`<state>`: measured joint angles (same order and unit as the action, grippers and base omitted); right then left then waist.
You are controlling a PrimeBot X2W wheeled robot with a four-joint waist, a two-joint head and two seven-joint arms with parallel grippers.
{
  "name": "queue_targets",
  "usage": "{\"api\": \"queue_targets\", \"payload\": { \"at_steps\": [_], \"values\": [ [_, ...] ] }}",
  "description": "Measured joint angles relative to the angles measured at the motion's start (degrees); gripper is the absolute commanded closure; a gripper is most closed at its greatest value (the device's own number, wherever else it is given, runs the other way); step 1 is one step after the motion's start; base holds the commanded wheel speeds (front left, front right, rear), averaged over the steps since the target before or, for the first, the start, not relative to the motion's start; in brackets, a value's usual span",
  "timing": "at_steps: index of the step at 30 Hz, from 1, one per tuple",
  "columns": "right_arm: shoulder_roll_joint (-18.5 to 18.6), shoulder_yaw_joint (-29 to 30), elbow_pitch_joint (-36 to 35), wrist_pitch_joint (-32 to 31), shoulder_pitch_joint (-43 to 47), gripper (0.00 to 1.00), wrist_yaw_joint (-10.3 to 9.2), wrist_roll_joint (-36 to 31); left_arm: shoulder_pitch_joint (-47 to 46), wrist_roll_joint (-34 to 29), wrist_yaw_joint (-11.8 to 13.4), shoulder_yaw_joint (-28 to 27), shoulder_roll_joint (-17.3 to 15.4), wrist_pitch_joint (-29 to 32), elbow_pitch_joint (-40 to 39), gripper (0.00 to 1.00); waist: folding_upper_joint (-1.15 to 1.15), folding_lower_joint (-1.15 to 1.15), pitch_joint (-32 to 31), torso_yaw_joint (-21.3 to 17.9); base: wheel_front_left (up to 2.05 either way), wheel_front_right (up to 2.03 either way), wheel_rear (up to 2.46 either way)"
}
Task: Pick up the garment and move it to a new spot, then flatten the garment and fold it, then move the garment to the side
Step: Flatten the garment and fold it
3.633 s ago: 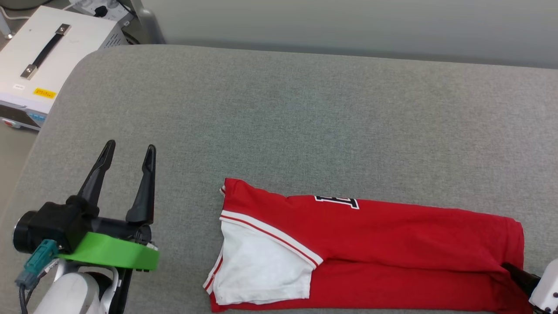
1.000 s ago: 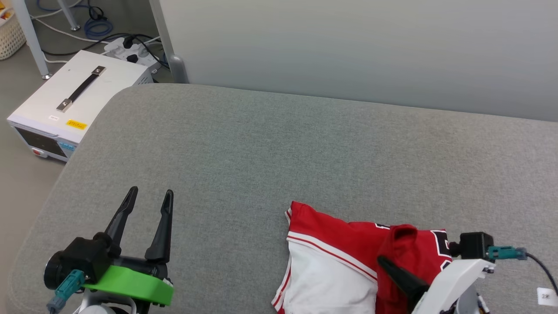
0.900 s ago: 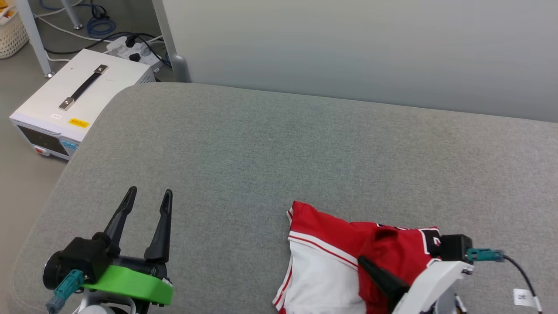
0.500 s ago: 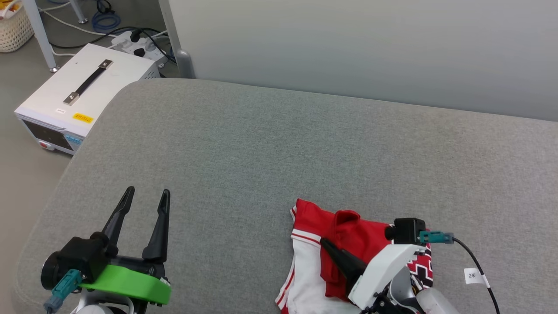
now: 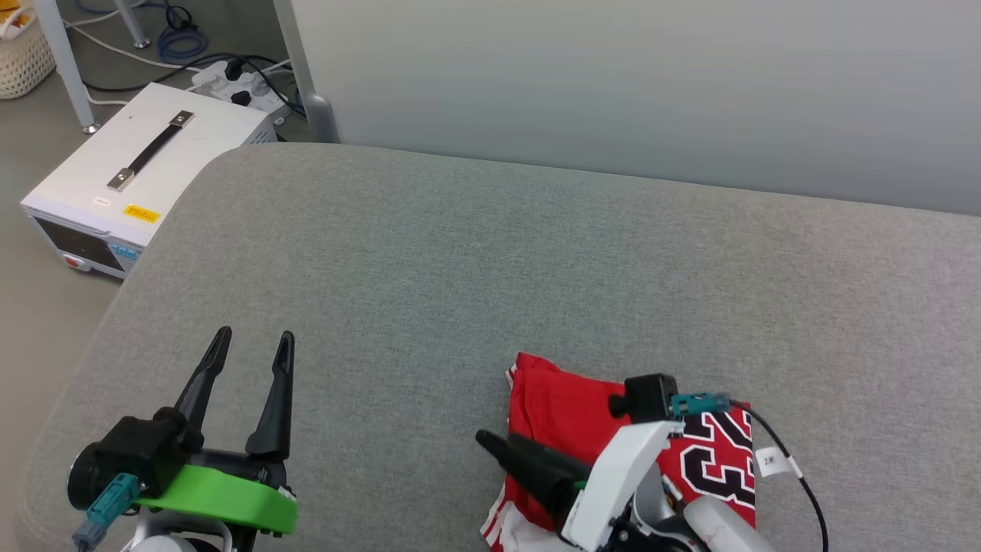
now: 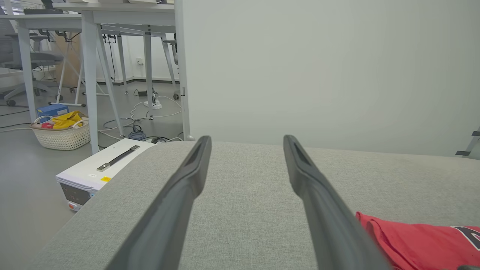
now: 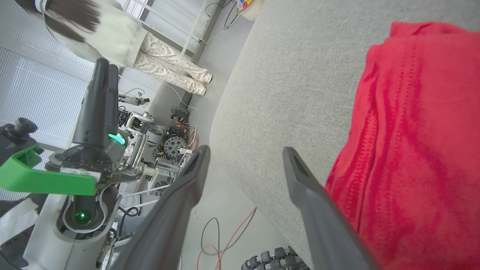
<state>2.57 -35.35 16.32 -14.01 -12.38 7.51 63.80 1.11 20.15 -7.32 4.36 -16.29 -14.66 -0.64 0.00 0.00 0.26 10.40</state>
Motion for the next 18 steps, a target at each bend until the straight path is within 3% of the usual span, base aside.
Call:
{"api": "queue_targets", "payload": {
  "at_steps": [2, 6, 13, 18],
  "values": [
    [0.04, 1.91, -0.44, 0.09, -1.08, 0.0, 0.0, -3.35, 0.0, 0.0, 0.0, 0.11, 0.02, 0.0, 0.0, 0.0, 0.0, 0.0, -0.16, -0.3, 0.0, 0.0, 0.0],
    [0.9, 7.98, -3.49, 0.22, -3.46, 0.0, 0.0, -16.28, 0.02, 0.34, 0.0, 0.58, 0.29, 0.0, -0.23, 0.0, 0.0, 0.0, -0.61, -0.94, 0.0, 0.0, 0.0],
    [8.54, 17.18, -13.11, 2.68, -5.05, 0.0, 0.0, -37.35, 0.05, 3.25, 0.0, 1.29, 1.27, 0.0, -1.08, 0.0, 0.0, 0.0, -0.87, -1.9, 0.0, 0.0, 0.0],
    [13.17, 24.46, -16.05, 6.64, -4.64, 0.0, 0.01, -46.7, 0.04, 3.47, 0.0, 2.66, 1.87, 0.0, -1.62, 0.0, 0.0, 0.0, -0.71, -2.52, 0.0, 0.0, 0.0]
  ]
}}
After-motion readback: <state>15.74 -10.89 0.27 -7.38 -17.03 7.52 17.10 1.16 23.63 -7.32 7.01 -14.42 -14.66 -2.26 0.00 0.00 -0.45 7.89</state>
